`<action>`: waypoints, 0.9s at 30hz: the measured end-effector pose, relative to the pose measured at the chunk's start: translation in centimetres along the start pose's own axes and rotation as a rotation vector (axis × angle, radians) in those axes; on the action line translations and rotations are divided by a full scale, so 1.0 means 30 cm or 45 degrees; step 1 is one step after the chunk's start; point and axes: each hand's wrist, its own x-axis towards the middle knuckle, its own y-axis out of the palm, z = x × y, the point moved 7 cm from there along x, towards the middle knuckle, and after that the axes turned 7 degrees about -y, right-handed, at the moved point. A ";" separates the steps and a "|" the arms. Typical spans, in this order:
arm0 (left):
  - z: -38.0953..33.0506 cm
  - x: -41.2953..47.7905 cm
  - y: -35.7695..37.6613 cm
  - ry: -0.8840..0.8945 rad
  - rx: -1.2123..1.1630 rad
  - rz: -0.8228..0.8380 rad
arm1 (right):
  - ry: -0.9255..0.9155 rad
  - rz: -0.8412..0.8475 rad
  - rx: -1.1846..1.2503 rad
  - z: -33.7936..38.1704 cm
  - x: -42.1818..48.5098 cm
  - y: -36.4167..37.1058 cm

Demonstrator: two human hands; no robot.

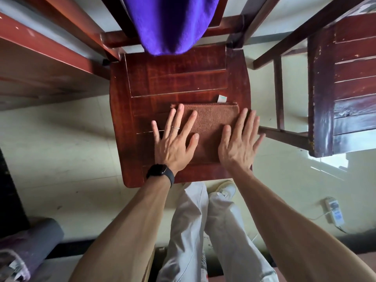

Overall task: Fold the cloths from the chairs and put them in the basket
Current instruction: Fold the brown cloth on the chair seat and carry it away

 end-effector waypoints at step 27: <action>0.116 -0.057 -0.152 -0.940 -1.530 0.644 | 0.372 0.470 1.159 -0.098 -0.003 -0.168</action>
